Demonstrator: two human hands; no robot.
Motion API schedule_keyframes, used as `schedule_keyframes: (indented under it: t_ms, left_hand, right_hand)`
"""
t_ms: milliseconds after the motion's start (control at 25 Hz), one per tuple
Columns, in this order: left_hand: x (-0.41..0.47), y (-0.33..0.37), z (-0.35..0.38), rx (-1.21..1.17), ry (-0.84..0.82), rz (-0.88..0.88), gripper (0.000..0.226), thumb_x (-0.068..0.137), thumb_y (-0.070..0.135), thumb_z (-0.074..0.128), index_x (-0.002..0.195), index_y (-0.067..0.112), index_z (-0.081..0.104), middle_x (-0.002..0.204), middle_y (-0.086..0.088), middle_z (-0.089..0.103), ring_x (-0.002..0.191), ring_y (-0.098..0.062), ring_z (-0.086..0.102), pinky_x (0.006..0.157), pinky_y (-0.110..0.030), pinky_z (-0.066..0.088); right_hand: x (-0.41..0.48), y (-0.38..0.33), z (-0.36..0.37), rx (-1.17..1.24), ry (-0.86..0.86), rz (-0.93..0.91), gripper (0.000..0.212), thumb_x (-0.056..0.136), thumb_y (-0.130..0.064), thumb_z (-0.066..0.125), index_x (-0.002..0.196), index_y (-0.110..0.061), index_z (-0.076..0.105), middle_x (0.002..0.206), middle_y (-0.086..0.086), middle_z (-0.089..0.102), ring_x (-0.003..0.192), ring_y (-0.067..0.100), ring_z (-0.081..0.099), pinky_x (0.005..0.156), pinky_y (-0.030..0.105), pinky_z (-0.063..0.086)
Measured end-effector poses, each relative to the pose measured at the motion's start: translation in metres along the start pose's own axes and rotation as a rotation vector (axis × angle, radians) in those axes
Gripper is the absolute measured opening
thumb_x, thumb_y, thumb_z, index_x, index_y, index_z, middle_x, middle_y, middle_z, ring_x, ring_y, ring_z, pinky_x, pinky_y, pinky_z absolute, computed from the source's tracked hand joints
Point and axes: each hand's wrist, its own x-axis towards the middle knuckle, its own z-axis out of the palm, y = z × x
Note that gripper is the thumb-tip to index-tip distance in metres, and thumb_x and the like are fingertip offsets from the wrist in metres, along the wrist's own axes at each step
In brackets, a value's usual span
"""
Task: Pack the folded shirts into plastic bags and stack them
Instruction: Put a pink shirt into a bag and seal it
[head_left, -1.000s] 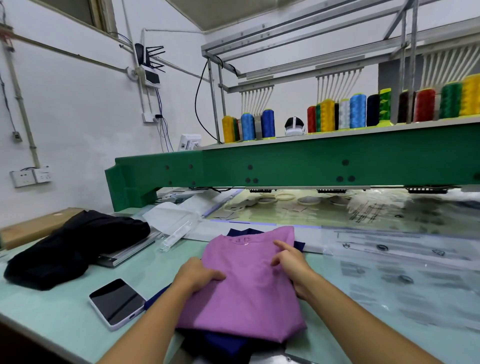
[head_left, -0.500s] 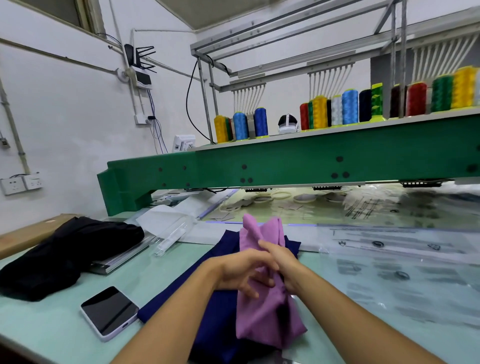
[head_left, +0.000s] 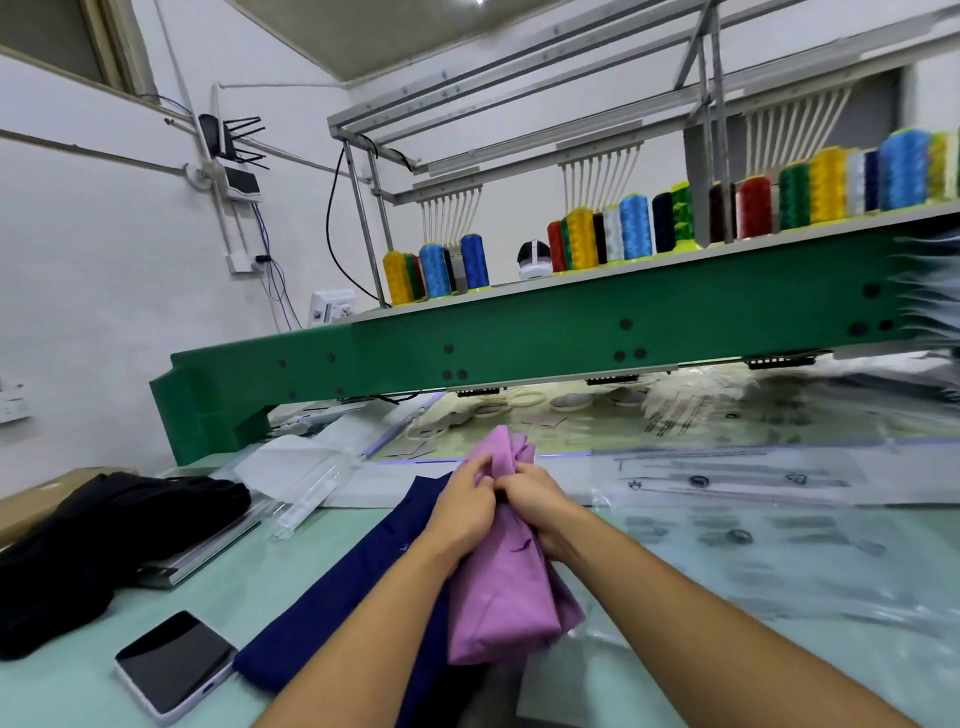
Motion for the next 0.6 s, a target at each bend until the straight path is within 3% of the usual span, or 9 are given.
schedule_keyframes:
  t_ms: [80,240,280,400,480,600]
  left_hand:
    - [0.011,0.033,0.005,-0.055,0.023,0.079,0.04,0.102,0.006,0.042,0.135,0.017,0.061,0.127,0.007,0.057,0.114,-0.009,0.054,0.088,-0.016,0.041]
    - [0.016,0.083,0.031,-0.116,0.006,0.243,0.029,0.1,0.005,0.049,0.119,0.015,0.067,0.119,0.005,0.064,0.104,-0.007,0.057,0.081,-0.007,0.042]
    - [0.013,0.09,0.043,-0.134,-0.004,0.27,0.026,0.099,0.003,0.05,0.116,0.015,0.066,0.116,0.003,0.065,0.103,-0.009,0.058,0.082,-0.008,0.044]
    - [-0.001,0.094,0.084,-0.17,-0.054,0.267,0.016,0.094,0.001,0.058,0.107,0.01,0.053,0.112,-0.01,0.064,0.095,-0.024,0.062,0.083,-0.032,0.053]
    - [-0.012,0.083,0.111,-0.005,-0.204,0.281,0.024,0.091,0.012,0.069,0.104,0.012,0.049,0.112,-0.009,0.063,0.097,-0.022,0.061,0.079,-0.033,0.05]
    - [-0.03,0.06,0.142,0.453,-0.519,0.371,0.04,0.085,0.043,0.076,0.117,0.026,0.06,0.125,0.006,0.062,0.114,-0.014,0.056,0.09,-0.028,0.044]
  right_hand:
    - [-0.005,-0.031,-0.02,0.036,-0.019,-0.105,0.028,0.091,0.008,0.053,0.113,0.001,0.069,0.101,0.022,0.073,0.087,0.029,0.072,0.075,0.035,0.06]
    - [-0.019,-0.076,-0.084,-0.07,0.081,-0.197,0.034,0.086,0.018,0.053,0.11,0.001,0.068,0.095,0.02,0.072,0.073,0.022,0.071,0.065,0.032,0.061]
    - [-0.024,-0.082,-0.103,-0.126,0.119,-0.197,0.036,0.084,0.02,0.051,0.11,0.002,0.068,0.094,0.02,0.072,0.071,0.02,0.07,0.063,0.03,0.06]
    - [-0.044,-0.092,-0.165,-0.291,0.224,-0.196,0.04,0.081,0.022,0.05,0.109,0.0,0.067,0.094,0.014,0.07,0.064,0.011,0.066,0.05,0.019,0.051]
    - [-0.061,-0.093,-0.21,-0.371,0.275,-0.178,0.041,0.08,0.022,0.049,0.109,0.0,0.067,0.099,0.012,0.071,0.071,0.014,0.064,0.053,0.019,0.05]
    - [-0.089,-0.09,-0.268,-0.497,0.317,-0.181,0.041,0.076,0.023,0.049,0.103,0.0,0.07,0.098,0.012,0.073,0.076,0.014,0.064,0.061,0.019,0.051]
